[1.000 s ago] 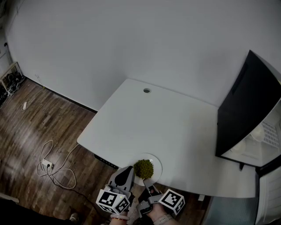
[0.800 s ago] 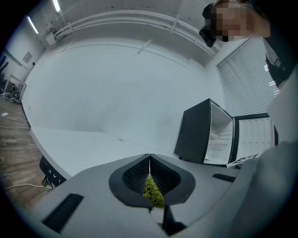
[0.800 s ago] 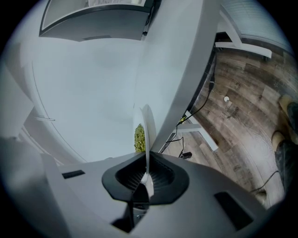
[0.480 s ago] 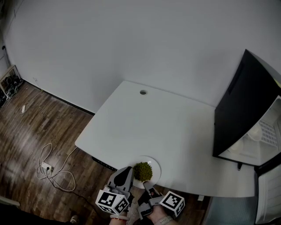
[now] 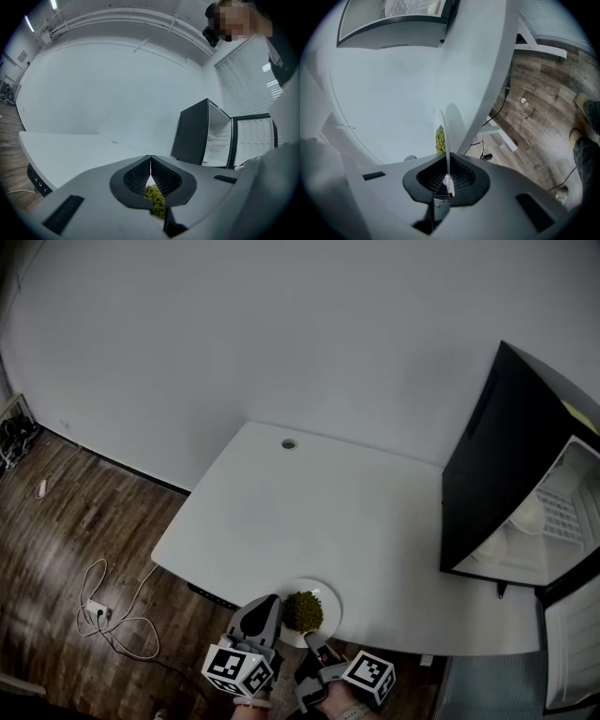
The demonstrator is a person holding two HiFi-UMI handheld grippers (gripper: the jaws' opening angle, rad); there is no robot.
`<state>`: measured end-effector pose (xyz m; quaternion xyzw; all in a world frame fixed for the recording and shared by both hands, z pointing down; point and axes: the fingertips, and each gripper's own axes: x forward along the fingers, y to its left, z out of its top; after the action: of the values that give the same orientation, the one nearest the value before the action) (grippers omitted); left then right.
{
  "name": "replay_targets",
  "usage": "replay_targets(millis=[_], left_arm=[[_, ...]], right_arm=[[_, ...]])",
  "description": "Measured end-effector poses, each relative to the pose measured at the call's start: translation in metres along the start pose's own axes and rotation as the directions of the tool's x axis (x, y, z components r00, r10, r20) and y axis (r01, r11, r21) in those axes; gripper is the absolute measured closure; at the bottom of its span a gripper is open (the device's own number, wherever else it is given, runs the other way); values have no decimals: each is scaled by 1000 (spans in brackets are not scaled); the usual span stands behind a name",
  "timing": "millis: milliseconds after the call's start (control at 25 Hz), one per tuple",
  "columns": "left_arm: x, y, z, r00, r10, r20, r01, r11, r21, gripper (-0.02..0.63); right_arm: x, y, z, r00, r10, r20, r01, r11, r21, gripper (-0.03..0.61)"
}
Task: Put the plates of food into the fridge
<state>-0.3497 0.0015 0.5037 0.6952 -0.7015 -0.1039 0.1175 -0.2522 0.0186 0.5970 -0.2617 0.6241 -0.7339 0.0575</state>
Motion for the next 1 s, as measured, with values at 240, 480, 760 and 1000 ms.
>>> replay_targets(millis=[240,480,760,1000], left_arm=[[18,-20,11,999,-51,0,51,999,19,604],[49,-61,17,990,-141,-6,142,990,21,604],[85,-118,11,965,-261,-21,261,965,13,604],[118,-166,7,942,-335,-30,335,942,-13,604]], right_arm=[[-16,12,23,998,10,60,-11,1000,17,561],[-41,26,61,987,23,156,-29,999,32,561],[-87,35,113,958,36,285,-51,998,45,561],[-131,35,158,919,41,391,-68,996,56,561]])
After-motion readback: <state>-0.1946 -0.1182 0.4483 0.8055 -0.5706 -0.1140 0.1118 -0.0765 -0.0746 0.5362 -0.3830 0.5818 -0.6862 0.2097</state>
